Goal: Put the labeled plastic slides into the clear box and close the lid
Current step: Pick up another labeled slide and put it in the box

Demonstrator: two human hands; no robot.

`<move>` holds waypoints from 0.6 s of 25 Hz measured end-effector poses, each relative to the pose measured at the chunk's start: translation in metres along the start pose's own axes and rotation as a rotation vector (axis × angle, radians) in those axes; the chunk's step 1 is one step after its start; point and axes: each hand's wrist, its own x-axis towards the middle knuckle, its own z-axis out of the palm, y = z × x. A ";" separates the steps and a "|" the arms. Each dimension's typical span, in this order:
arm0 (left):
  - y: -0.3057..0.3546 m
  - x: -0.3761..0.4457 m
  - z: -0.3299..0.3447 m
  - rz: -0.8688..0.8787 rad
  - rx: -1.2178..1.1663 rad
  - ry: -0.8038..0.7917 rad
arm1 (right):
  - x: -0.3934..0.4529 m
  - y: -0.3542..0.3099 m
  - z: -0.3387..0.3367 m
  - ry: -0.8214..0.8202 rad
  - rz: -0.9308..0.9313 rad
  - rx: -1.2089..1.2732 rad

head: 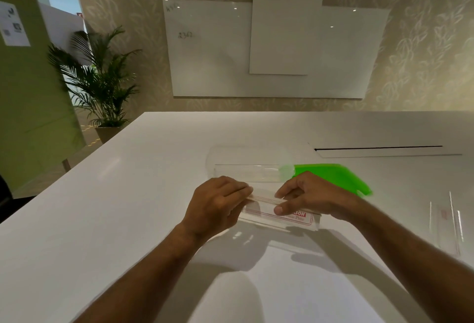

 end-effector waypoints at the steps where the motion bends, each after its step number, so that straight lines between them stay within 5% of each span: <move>1: 0.000 0.000 0.001 -0.018 -0.008 -0.013 | 0.001 -0.003 -0.001 0.022 -0.012 0.004; 5: -0.003 0.001 0.010 0.008 0.050 -0.075 | 0.001 -0.016 -0.006 0.060 -0.038 0.010; 15: -0.012 0.014 0.022 -0.024 0.143 0.074 | 0.000 -0.041 -0.017 0.049 -0.138 0.035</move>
